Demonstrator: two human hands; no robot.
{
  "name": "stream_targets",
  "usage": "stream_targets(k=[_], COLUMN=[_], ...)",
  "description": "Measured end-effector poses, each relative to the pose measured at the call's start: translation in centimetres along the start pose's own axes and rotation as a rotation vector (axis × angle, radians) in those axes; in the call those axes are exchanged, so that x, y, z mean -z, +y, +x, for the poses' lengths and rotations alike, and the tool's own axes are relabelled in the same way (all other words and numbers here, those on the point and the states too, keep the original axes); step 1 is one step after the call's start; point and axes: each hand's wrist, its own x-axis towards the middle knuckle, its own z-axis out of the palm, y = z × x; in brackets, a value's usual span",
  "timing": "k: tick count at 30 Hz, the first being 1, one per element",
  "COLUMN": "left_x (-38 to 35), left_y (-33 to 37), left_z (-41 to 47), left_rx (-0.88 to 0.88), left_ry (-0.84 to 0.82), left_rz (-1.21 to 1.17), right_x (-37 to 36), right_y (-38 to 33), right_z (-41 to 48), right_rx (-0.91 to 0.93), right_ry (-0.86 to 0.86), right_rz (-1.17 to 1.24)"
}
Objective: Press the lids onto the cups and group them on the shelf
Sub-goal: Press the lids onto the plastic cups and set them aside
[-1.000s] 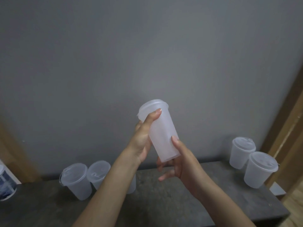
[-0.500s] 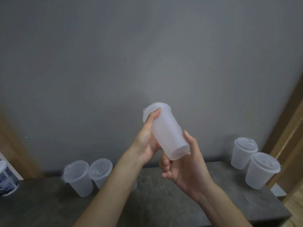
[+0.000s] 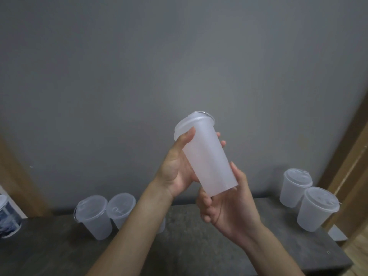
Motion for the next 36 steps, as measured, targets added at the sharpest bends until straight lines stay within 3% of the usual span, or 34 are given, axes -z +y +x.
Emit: stream_targets(k=[2, 6, 11, 17, 20, 24, 34, 36], left_x=[-0.1, -0.2, 0.2, 0.1, -0.3, -0.9, 0.4, 0.2], left_y=[0.1, 0.3, 0.1, 0.0, 0.1, -0.7, -0.8, -0.7], left_z=[0.3, 0.7, 0.6, 0.7, 0.4, 0.8, 1.3, 1.1], left_rx=[0.008, -0.024, 0.055, -0.020, 0.088, 0.212, 0.166, 0.077], left_ry=[0.028, 0.114, 0.029, 0.112, 0.104, 0.221, 0.215, 0.285], left_rz=[-0.029, 0.056, -0.091, 0.097, 0.020, -0.097, 0.004, 0.061], right_x=[-0.2, 0.5, -0.4, 0.0, -0.7, -1.8, -1.2, -0.9], right_y=[0.0, 0.1, -0.1, 0.4, -0.3, -1.5, -1.8, -1.6], right_z=[-0.1, 0.6, -0.1, 0.5, -0.2, -0.6, -1.1, -1.1], right_rx=[0.004, 0.110, -0.035, 0.060, -0.058, -0.139, -0.183, -0.173], right_ry=[-0.036, 0.139, 0.021, 0.228, 0.139, 0.063, 0.007, -0.019], right_rz=[-0.057, -0.388, -0.062, -0.333, -0.100, 0.091, -0.034, -0.143])
